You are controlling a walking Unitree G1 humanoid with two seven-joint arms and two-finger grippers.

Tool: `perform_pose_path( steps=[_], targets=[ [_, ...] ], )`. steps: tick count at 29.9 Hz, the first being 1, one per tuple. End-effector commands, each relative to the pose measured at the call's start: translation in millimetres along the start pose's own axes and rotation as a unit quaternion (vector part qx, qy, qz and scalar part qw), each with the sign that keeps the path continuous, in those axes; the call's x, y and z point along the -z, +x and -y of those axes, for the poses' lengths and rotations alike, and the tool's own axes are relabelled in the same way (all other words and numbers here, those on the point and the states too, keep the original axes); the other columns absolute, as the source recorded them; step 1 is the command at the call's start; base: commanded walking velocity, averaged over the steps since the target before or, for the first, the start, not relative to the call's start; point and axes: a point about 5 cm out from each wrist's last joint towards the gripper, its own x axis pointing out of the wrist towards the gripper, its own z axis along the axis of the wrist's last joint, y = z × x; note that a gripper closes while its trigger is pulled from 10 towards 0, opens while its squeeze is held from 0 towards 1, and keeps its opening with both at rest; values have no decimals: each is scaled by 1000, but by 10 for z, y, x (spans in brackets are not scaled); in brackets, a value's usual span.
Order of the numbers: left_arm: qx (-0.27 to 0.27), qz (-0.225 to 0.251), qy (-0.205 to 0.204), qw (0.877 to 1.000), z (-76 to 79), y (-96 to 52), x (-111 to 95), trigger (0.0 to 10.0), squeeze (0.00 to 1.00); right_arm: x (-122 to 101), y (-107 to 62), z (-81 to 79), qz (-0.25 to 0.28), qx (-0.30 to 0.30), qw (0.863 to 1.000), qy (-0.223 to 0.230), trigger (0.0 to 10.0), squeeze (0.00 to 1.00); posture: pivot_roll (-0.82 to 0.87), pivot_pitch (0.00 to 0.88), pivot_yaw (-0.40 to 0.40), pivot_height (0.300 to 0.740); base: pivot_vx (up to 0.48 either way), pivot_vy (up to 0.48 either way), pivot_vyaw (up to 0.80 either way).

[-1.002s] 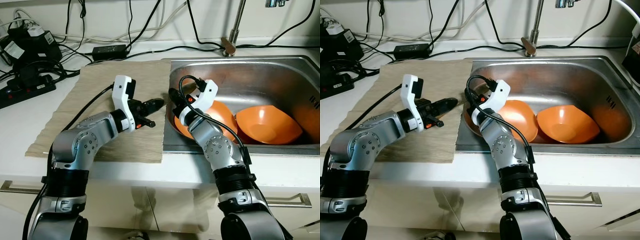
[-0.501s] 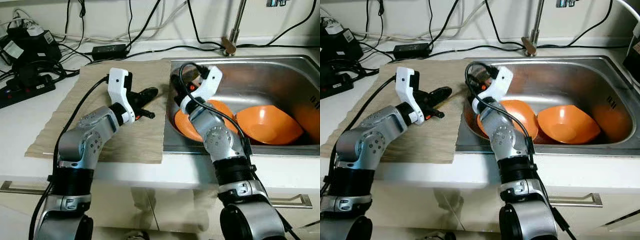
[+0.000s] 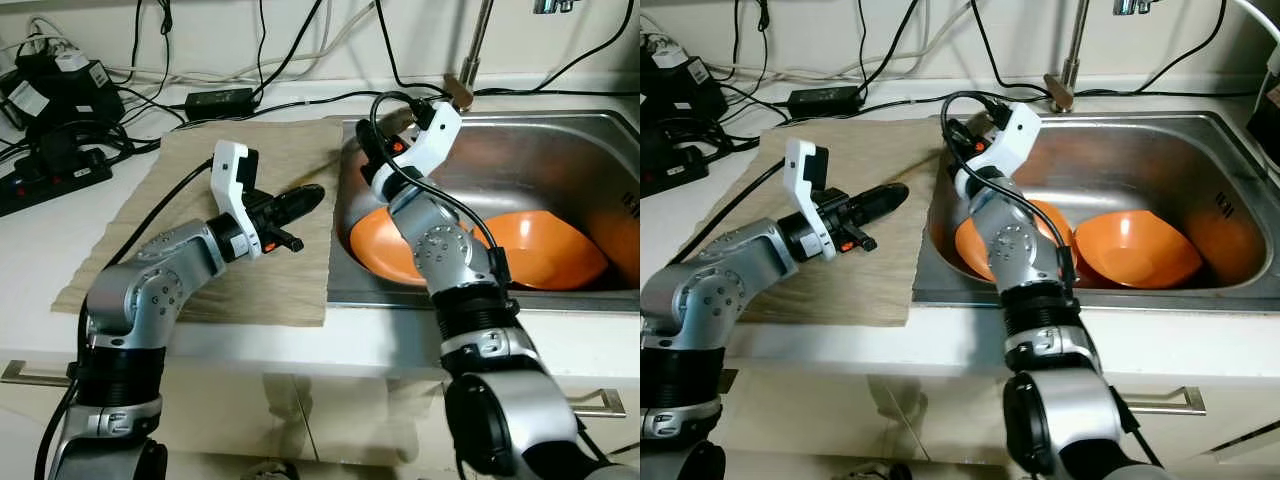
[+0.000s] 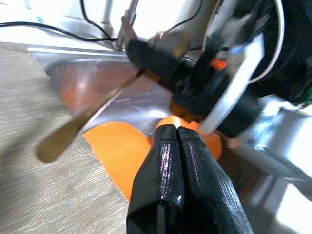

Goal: Kitchen organization

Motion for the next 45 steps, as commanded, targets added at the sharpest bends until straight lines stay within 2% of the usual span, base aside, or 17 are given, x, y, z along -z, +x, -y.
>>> perform_pose_path(
  steps=[1,7,9,11,16,20,22,24,27,29,36,45],
  targets=[
    [19,2,1,1000,64,-10,-67,10000,0,-111,39,-12,19,-2,1000,-13,0,0,-23,16,116,740,0,0,0],
    [47,-15,-19,999,197,9,12,10000,0,-137,48,246,14,45,996,-73,0,0,-19,17,121,740,0,0,0],
    [51,-19,-22,998,217,12,23,10000,0,-106,31,357,6,66,995,-81,0,0,-16,19,125,740,0,0,0],
    [53,-22,-24,998,226,12,28,10000,0,-92,25,397,3,74,994,-84,0,0,-16,19,125,740,0,0,0],
    [54,-33,-31,997,249,-12,37,10000,0,22,-28,630,-19,135,988,-78,0,0,-6,22,136,740,0,0,0],
    [51,-38,-31,998,241,-26,36,10000,0,91,-73,734,-30,171,982,-69,0,0,2,25,138,740,0,0,0],
    [48,-42,-30,998,234,-39,35,10000,0,135,-106,803,-36,204,977,-43,0,0,5,26,141,740,0,0,0],
    [48,-43,-30,997,232,-42,35,10000,0,139,-111,814,-37,212,976,-37,0,0,5,26,141,740,0,0,0],
    [46,-48,-31,997,233,-56,44,10000,0,99,-104,836,-39,256,965,-32,0,0,4,24,141,740,0,0,0],
    [46,-49,-32,997,233,-57,45,10000,0,90,-95,826,-40,258,965,-34,0,0,3,23,140,740,0,0,0],
    [46,-56,-32,997,255,-70,63,10000,0,-1,-77,829,-48,295,952,-63,0,0,9,29,141,740,0,0,0],
    [30,-71,-33,996,297,-219,101,10000,0,-46,-87,858,-50,318,943,-91,0,0,69,62,134,740,0,0,0]
  ],
)
